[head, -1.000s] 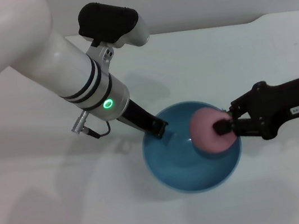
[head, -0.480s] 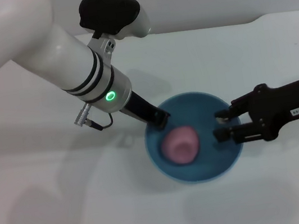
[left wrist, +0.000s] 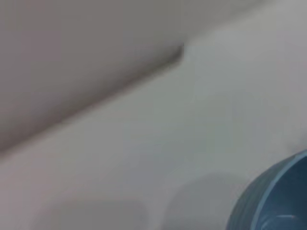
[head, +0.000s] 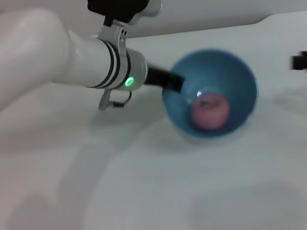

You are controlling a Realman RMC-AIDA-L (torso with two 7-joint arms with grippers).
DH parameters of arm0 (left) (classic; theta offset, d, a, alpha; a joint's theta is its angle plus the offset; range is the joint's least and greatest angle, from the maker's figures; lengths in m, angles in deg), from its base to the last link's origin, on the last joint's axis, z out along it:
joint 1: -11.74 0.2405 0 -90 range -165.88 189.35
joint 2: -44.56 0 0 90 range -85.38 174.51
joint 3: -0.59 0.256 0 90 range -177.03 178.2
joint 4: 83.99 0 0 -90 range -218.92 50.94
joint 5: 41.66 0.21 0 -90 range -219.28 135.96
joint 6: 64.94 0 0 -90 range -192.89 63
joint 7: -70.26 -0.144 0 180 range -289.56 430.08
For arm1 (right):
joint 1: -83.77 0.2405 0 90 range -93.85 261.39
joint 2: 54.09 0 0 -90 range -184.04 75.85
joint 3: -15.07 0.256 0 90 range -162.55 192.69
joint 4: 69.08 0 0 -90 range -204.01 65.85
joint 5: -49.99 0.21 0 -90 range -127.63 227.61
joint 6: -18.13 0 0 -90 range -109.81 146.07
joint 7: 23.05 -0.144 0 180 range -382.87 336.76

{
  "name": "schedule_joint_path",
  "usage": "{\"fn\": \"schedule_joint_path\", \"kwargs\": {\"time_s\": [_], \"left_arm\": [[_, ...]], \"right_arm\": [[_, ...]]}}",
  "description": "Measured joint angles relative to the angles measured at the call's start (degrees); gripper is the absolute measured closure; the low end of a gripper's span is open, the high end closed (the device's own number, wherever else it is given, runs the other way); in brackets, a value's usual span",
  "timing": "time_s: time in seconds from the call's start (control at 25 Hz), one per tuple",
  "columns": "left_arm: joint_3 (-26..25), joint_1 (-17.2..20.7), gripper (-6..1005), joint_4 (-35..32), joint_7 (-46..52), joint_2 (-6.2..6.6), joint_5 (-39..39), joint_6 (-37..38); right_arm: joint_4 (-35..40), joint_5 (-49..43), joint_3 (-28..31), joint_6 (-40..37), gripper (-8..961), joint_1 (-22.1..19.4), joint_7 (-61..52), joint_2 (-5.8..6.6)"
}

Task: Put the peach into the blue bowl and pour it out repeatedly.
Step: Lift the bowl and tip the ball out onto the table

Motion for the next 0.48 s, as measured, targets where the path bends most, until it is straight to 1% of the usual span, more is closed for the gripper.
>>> {"fn": "schedule_joint_path", "kwargs": {"time_s": [0.08,0.16,0.24,0.28,0.32,0.48], "left_arm": [[2.9,1.41,1000,0.47,-0.16,0.05,0.12,-8.61],[7.09,2.77,1000,1.23,-1.28,0.09,0.21,-17.83],[9.87,3.45,1000,2.48,-3.06,0.06,0.25,-24.1],[12.12,3.72,1000,4.3,-4.34,0.01,0.29,-29.45],[12.12,3.72,1000,4.3,-4.34,0.01,0.29,-29.45],[18.57,4.41,1000,7.98,-8.47,-0.22,0.32,-41.74]], "right_arm": [[-0.32,-2.36,3.78,0.03,521,-1.35,-0.08,0.03],[-1.39,-5.34,7.2,0.05,521,-2.43,-0.15,0.05],[-3.43,-8.15,9.89,0.49,521,-3.55,-0.15,0.11],[-4.07,-8.65,10.1,0.73,521,-3.87,-0.13,0.15],[-4.07,-8.65,10.1,0.73,521,-3.87,-0.13,0.15],[-6.06,-9.18,10.15,1.82,521,-4.62,-0.1,0.23]]}}
